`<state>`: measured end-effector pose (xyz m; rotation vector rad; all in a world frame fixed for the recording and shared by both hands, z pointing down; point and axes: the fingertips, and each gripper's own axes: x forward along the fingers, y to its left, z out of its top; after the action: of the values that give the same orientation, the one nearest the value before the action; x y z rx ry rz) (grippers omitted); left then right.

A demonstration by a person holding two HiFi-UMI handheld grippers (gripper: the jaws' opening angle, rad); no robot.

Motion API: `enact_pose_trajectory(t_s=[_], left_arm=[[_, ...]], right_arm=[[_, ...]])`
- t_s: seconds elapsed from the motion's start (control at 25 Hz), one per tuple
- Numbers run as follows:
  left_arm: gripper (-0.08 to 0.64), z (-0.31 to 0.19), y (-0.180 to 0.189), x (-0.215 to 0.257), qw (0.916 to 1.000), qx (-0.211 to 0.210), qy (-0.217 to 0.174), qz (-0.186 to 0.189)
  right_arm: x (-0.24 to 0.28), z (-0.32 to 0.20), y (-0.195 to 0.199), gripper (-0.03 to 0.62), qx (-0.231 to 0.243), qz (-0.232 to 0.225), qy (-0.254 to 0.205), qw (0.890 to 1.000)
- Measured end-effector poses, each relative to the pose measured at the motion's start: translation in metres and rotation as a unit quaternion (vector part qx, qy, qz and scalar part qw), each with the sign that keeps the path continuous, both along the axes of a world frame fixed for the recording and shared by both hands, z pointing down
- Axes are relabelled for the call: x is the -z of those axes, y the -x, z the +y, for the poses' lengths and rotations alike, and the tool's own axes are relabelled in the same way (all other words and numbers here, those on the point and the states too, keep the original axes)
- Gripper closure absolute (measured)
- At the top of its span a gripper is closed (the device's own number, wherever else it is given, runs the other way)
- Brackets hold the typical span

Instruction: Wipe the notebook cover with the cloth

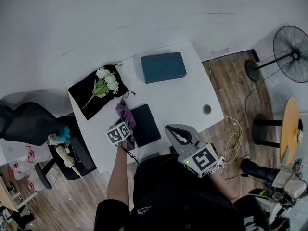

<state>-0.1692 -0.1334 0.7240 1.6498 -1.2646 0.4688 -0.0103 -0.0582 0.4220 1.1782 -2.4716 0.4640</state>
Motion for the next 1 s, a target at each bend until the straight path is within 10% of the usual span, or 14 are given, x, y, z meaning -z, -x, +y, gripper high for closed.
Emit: enact_pose_trajectory(t_s=[1.0], left_arm=[[0.431, 0.024, -0.020, 0.038, 0.9994, 0.003, -0.029, 0.017]], right_arm=[[0.004, 0.018, 0.008, 0.588, 0.056, -0.040, -0.037, 0.997]])
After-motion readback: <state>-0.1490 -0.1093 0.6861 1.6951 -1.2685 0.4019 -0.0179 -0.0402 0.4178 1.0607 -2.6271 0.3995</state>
